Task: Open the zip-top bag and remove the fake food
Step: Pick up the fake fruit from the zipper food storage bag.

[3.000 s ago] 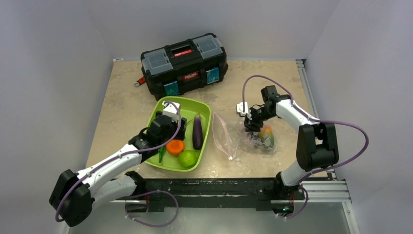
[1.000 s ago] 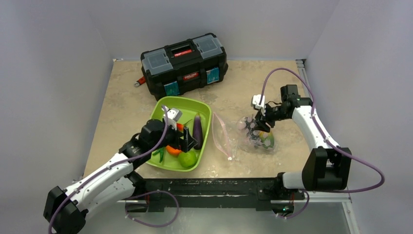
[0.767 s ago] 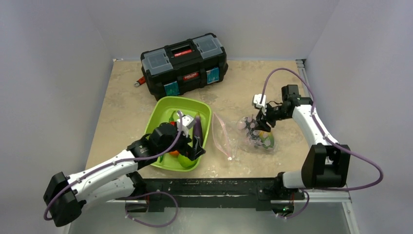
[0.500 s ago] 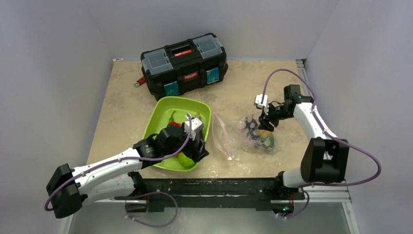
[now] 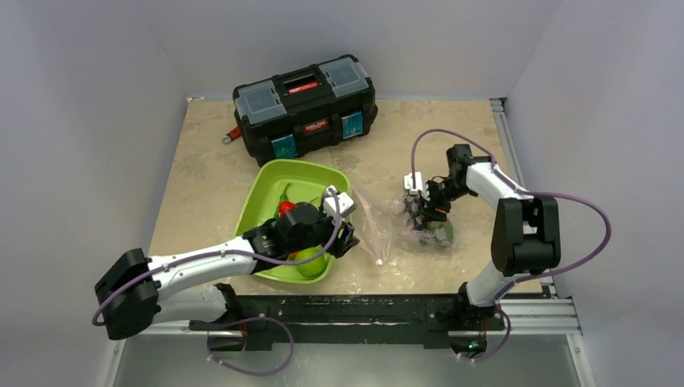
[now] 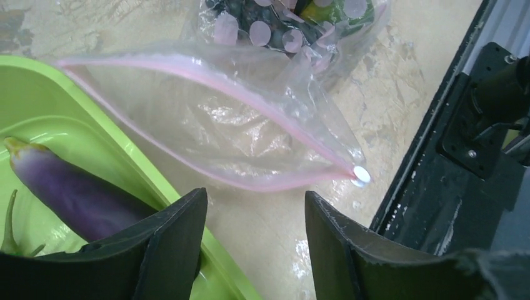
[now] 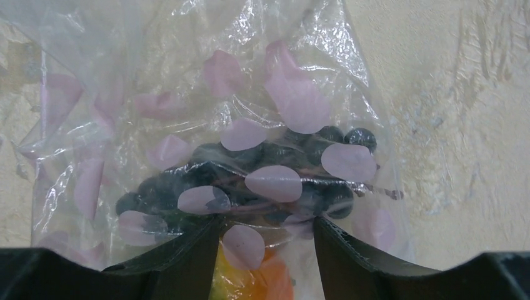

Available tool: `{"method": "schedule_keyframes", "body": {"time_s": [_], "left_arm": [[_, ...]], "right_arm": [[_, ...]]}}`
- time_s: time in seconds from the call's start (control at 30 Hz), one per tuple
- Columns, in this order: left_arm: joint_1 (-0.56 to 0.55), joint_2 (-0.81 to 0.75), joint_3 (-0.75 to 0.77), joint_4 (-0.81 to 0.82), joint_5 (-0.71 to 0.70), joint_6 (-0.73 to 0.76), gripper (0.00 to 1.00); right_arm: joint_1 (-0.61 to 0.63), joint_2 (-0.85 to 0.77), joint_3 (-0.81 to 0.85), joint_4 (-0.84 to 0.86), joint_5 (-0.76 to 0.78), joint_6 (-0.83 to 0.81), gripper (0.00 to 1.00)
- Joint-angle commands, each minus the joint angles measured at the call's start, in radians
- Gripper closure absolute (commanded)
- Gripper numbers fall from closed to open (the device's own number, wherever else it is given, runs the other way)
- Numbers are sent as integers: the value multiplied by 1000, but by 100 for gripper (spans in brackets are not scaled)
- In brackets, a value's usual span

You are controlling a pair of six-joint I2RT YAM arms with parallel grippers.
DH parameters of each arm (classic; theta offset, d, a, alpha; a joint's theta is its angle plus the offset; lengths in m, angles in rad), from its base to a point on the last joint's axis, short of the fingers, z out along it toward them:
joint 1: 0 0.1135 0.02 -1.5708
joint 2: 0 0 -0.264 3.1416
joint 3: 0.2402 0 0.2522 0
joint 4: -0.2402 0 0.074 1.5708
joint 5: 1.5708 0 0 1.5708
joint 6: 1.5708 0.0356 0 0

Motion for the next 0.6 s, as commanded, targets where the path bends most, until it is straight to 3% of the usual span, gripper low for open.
{"method": "schedule_keyframes", "body": {"time_s": [0.0, 0.13, 0.23, 0.4, 0.57], "left_arm": [[-4, 95, 87, 119, -67, 30, 49], [-5, 168, 148, 74, -115, 22, 60], [-4, 199, 161, 71, -123, 24, 68], [-4, 249, 183, 69, -68, 12, 70], [-4, 265, 174, 106, 11, -39, 69]], "right_arm": [[59, 20, -11, 95, 62, 9, 45], [81, 42, -55, 175, 112, 54, 51], [84, 54, -68, 188, 121, 56, 63], [84, 79, -34, 122, 32, 43, 81], [83, 49, 12, 9, -106, -24, 83]]}}
